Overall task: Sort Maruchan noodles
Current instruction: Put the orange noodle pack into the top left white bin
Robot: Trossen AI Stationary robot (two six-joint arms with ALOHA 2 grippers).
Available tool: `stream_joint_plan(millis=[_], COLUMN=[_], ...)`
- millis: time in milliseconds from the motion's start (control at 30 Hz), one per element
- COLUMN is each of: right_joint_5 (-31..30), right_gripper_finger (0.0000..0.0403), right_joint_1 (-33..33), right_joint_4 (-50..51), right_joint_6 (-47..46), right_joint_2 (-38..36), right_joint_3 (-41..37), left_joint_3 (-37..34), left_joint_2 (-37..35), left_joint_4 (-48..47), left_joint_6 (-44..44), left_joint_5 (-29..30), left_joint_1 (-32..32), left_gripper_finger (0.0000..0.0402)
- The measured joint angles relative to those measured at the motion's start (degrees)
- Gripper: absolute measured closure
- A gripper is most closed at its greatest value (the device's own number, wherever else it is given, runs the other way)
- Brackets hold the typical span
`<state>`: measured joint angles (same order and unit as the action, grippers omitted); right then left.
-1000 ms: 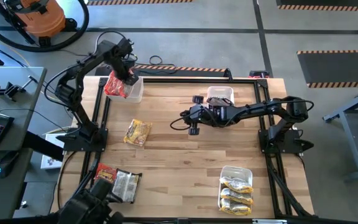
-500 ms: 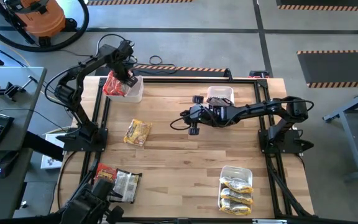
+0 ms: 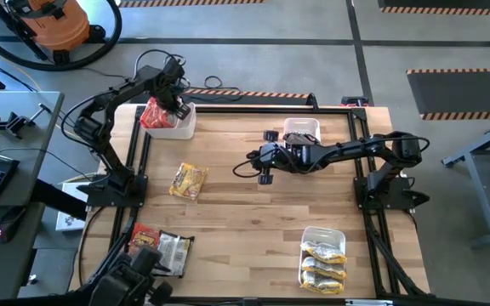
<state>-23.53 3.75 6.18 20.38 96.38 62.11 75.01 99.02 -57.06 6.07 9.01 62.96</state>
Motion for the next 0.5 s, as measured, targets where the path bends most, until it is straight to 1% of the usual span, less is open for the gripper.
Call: stream_joint_plan(millis=[267, 333, 400, 500], right_joint_5=[0.02, 0.07, 0.12, 0.92], right_gripper_finger=[0.0403, 0.0403, 0.0403, 0.0403], right_joint_1=[0.0, 0.0, 0.0, 0.02], right_joint_4=[0.02, 0.01, 0.0, 0.0], right_joint_6=[-0.02, -0.13, -0.72, -0.96], right_joint_2=[0.0, 0.0, 0.0, 0.0], right_joint_3=[0.0, 0.0, 0.0, 0.0], left_joint_3=[1.04, 1.17, 1.17, 0.37], left_joint_2=[-0.15, -0.57, -0.66, -0.68], left_joint_4=[-2.13, -2.84, -4.0, -3.94], left_joint_6=[2.52, 3.63, 4.13, 4.5], left_joint_5=[1.72, 2.03, 1.92, 0.57], left_joint_1=[-2.18, -2.72, -2.99, -3.04], left_gripper_finger=[0.0322, 0.0314, 0.0317, 0.0344])
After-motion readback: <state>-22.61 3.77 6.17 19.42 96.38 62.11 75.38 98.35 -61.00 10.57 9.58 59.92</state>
